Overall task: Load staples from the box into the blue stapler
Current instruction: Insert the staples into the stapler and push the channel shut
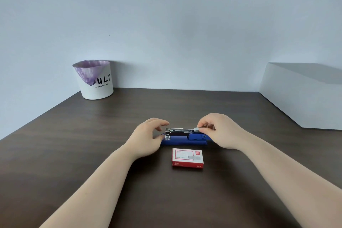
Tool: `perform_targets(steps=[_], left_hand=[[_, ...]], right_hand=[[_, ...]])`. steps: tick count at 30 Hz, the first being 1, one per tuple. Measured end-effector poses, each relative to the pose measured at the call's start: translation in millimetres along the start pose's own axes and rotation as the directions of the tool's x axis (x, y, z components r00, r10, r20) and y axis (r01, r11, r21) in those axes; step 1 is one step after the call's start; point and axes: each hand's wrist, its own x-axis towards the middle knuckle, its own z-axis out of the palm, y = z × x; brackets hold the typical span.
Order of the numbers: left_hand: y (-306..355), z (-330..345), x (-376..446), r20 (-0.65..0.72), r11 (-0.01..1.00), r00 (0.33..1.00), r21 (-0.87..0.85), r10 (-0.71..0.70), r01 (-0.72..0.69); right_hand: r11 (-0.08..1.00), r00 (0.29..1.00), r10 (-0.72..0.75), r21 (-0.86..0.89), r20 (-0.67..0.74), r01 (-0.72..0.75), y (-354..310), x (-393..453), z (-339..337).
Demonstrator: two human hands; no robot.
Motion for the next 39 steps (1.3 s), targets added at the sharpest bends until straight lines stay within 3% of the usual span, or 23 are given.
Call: perform_targets(steps=[7,29,39], left_hand=[[0,-1,1,0.103,0.99,0.988,-0.074,-0.113,0.121],[0,-1,2,0.131,0.996,0.99,-0.066,-0.056,0.065],[1,-1,1,0.138,0.997,0.99,-0.063,-0.035,0.044]], right_hand=[[0.999,0.999,-0.046,-0.017,-0.001,0.046,-2,2,-1],[0.999,1.0,-0.017,0.052,-0.011,0.017,-3,4,6],[0.999,0.997,-0.035,0.003,-0.072,0.035,-9,5,13]])
